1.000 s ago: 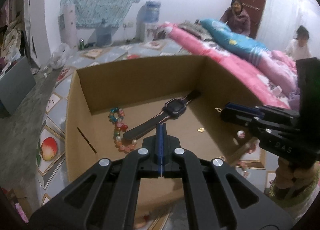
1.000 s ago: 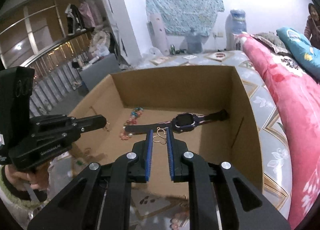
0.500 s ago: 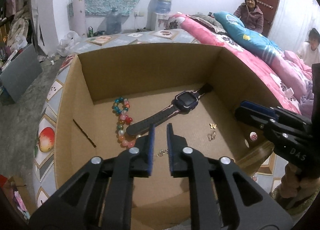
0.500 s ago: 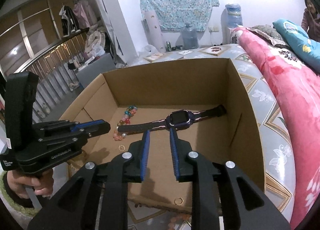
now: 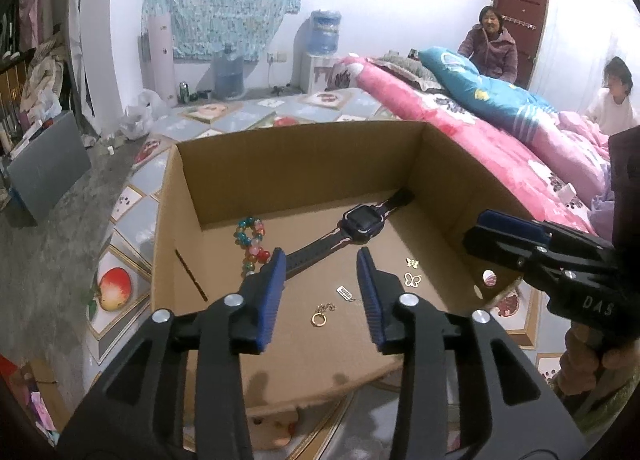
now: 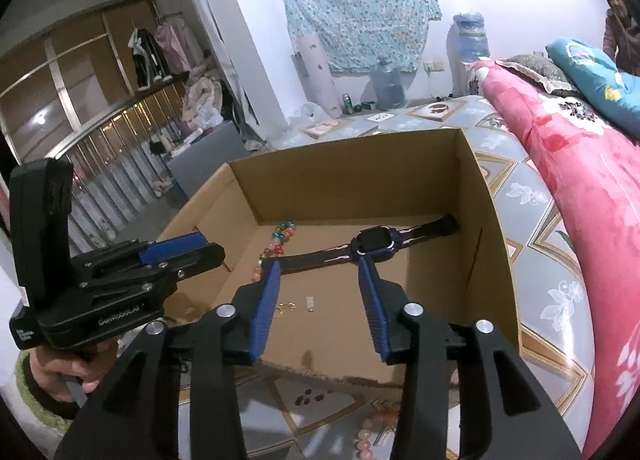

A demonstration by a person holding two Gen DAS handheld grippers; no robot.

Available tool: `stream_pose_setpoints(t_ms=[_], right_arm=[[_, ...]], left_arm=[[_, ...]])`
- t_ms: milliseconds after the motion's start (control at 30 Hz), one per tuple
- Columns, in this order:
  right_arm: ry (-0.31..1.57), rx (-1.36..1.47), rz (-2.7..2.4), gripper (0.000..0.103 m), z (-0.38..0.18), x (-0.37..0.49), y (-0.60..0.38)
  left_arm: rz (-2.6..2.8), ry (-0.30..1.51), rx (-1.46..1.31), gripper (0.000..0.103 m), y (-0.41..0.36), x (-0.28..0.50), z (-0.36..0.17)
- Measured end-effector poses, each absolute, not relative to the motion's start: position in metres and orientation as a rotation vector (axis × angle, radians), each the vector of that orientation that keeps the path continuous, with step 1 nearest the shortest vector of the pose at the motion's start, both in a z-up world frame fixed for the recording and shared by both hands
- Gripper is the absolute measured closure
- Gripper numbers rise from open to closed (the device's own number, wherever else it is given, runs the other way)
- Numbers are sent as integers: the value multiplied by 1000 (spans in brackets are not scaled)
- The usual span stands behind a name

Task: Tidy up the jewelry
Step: 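Move both grippers from the box back to the pink bead bracelet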

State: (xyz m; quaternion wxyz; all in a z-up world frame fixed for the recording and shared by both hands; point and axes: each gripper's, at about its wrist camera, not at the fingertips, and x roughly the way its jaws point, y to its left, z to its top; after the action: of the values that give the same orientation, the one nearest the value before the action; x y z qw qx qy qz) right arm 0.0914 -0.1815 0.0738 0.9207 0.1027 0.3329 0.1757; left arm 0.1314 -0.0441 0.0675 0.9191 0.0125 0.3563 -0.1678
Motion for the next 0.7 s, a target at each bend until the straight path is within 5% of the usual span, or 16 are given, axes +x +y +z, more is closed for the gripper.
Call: stream_pose_setpoints(t_ms=[700], right_arm=[[587,161,406,45,87,4,-185]], left_arm=[[-523,640,48,20,-29,36,75]])
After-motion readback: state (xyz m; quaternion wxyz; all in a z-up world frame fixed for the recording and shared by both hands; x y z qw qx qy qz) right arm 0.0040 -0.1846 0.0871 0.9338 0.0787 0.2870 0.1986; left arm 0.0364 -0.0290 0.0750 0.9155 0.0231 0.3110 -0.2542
